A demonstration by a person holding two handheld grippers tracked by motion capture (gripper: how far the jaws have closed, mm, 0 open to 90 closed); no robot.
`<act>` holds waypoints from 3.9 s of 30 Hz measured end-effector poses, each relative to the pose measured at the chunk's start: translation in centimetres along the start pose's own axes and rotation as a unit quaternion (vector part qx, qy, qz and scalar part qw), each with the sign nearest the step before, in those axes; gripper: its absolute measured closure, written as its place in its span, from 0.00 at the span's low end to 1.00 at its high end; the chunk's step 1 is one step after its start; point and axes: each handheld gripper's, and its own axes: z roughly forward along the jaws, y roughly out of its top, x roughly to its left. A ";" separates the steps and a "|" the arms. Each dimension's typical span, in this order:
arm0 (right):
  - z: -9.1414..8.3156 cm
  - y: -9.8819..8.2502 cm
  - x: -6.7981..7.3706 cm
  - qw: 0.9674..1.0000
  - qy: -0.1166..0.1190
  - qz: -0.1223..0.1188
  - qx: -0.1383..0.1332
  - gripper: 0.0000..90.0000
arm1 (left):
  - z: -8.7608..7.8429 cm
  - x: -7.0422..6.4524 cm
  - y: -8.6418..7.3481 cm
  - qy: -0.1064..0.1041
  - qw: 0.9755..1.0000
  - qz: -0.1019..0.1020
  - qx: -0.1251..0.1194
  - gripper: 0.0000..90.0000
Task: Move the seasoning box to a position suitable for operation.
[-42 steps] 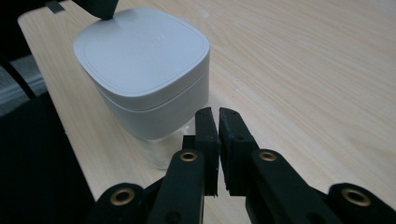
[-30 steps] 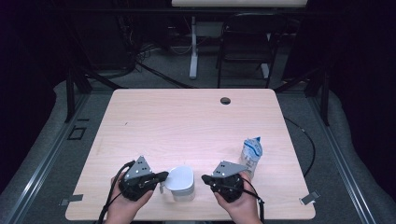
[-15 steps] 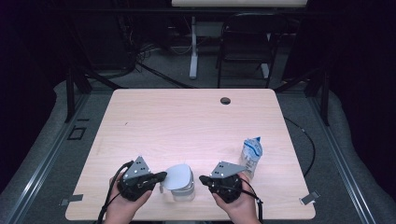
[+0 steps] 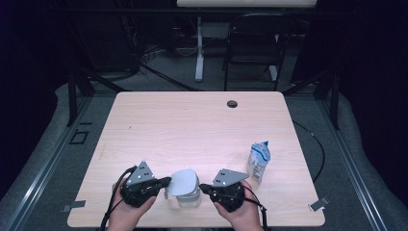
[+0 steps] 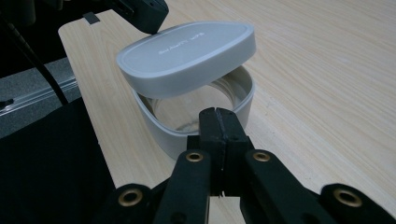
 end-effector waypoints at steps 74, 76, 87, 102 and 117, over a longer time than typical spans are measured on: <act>0.3 3.0 0.7 1.000 0.004 -0.009 -0.003 1.00 | -2.5 3.2 -1.5 0.021 0.999 -0.036 -0.009 1.00; 0.2 3.1 0.7 1.000 0.004 -0.008 -0.004 1.00 | -2.5 3.3 -1.6 0.021 0.999 -0.040 -0.009 1.00; 0.2 3.4 0.8 1.000 0.004 -0.011 0.001 1.00 | -2.7 3.6 -1.6 0.024 0.999 -0.041 -0.010 1.00; 0.4 4.0 1.1 1.000 0.006 -0.021 0.007 1.00 | -2.8 3.6 -1.6 0.024 0.999 -0.043 -0.013 1.00; 0.5 4.8 1.5 0.999 0.009 -0.031 0.004 1.00 | -2.6 3.8 -1.8 0.024 0.999 -0.046 -0.006 1.00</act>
